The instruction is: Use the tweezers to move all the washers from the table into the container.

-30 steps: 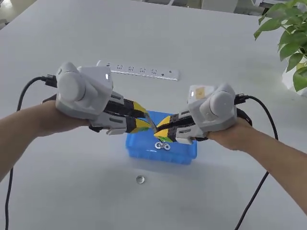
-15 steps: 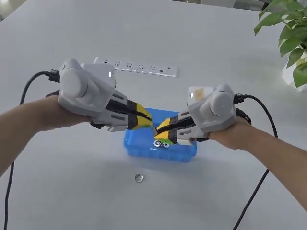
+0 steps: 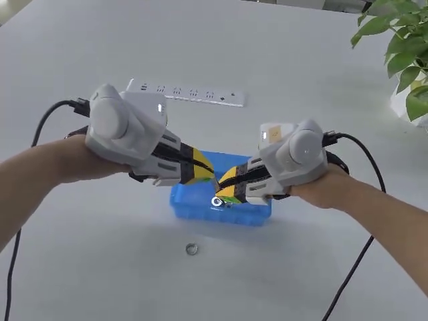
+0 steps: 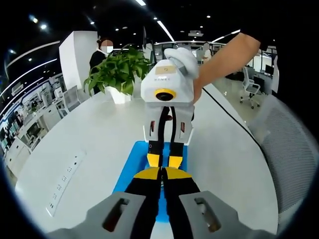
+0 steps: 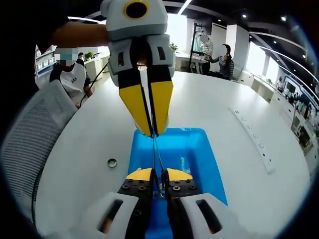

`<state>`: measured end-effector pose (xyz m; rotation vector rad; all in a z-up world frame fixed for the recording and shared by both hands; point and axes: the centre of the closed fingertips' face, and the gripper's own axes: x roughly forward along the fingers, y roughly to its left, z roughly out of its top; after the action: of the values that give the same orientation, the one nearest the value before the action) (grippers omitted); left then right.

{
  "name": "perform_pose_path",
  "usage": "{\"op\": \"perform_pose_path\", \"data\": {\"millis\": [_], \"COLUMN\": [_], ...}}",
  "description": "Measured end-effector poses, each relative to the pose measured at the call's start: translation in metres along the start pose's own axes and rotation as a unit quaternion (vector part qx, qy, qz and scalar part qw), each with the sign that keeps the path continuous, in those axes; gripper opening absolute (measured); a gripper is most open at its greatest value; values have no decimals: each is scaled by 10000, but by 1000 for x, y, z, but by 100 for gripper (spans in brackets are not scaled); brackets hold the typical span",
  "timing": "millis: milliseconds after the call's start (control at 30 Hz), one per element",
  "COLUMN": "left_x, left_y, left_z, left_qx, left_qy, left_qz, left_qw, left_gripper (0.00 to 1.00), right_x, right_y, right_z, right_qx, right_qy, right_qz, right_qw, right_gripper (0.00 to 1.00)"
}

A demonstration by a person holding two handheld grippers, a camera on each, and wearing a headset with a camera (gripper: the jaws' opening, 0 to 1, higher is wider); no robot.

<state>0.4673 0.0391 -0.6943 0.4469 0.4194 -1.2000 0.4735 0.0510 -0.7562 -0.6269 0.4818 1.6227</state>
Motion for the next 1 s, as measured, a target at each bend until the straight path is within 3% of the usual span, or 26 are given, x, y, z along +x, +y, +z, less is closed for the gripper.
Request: {"op": "perform_pose_path", "data": {"millis": [533, 733, 1000], "left_x": [-4, -9, -16], "left_y": [-1, -5, -10], "left_z": [12, 24, 33], "left_qx": [-60, -98, -64], "left_qy": [112, 18, 48], "left_qz": [-46, -42, -73], "left_qw": [9999, 9999, 9999], "left_gripper": [5, 4, 3], "right_x": [-8, -12, -18], "right_y": [3, 7, 11], "right_z": [9, 18, 29], "right_qx": [17, -8, -50], "right_qy": [-86, -198, -292], "right_qz": [-58, -52, -87], "right_qw": [9999, 9998, 9995], "right_gripper": [11, 10, 11]}}
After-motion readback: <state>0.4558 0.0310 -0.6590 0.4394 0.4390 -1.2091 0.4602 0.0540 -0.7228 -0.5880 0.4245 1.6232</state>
